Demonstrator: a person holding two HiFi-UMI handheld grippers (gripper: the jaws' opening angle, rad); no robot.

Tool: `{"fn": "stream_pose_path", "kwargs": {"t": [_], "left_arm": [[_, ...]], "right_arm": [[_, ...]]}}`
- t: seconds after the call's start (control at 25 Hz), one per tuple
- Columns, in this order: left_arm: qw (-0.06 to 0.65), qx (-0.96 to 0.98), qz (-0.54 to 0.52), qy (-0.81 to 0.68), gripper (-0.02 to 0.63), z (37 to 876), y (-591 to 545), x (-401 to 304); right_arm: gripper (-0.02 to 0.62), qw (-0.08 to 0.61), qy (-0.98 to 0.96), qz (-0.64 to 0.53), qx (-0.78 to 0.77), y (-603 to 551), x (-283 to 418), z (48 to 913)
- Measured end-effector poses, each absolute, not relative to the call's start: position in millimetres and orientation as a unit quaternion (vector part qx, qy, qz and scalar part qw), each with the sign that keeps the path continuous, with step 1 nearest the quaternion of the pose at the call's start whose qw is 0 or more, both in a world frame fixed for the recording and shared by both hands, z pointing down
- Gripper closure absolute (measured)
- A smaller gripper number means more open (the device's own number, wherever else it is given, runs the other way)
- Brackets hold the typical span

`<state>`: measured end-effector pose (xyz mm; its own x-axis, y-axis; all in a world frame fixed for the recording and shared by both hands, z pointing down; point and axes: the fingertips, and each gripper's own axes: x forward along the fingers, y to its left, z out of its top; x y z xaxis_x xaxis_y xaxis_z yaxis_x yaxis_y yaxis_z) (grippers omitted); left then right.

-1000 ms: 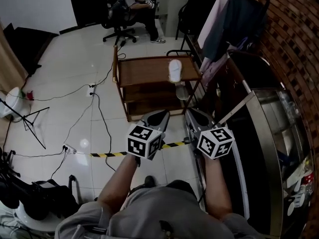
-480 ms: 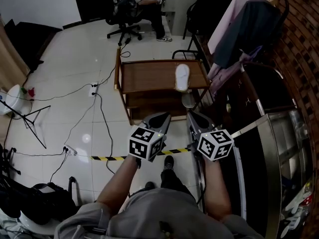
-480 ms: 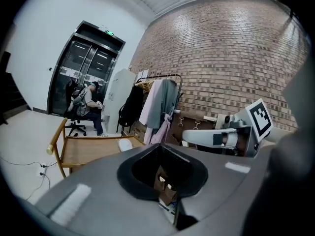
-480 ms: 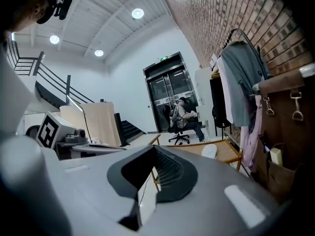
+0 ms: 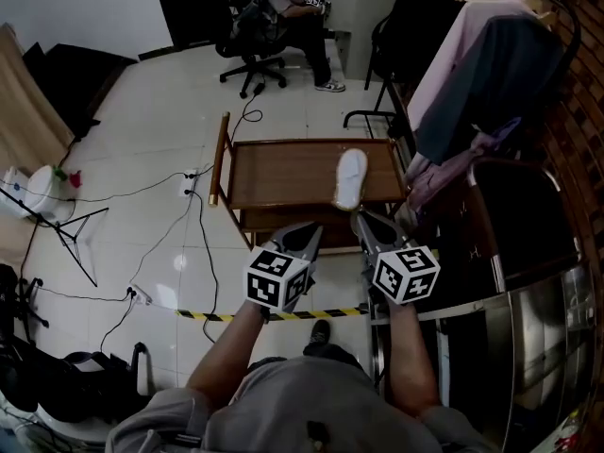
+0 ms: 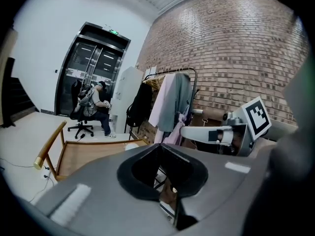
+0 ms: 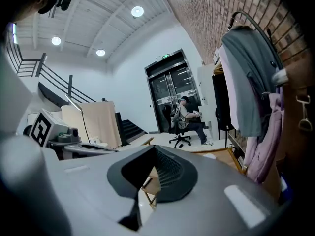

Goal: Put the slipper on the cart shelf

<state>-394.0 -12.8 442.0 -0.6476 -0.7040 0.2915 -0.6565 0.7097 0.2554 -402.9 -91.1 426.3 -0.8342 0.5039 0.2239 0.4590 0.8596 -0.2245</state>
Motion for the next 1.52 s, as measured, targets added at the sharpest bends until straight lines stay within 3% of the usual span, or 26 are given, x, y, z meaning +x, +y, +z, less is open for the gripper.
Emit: {"fn": "stream_pose_path", "kwargs": {"t": [0.64,0.76,1.0,1.2,1.52], "left_arm": [[0.236,0.358,-0.046,-0.902,0.598,511,-24,-478],[0.253,0.370,-0.044,-0.893,0.598,533,-27,-491],[0.281,0.380,-0.043,-0.880,0.598,574,-34,-510],[0.304,0.378,-0.045,-0.873,0.598,604,-34,-524],[0.332,0.386,-0.051,-0.859,0.598,631,-37,-528]], "right_arm": [[0.595,0.244,-0.951,0.025,-0.187,-135,-487,541],[0.561,0.276,-0.945,0.039,-0.168,-140,-497,576],[0.407,0.345,-0.926,0.024,-0.150,-147,-519,653],[0.329,0.362,-0.919,0.051,-0.146,-146,-542,692],[0.301,0.365,-0.916,0.137,-0.097,-165,-579,720]]}}
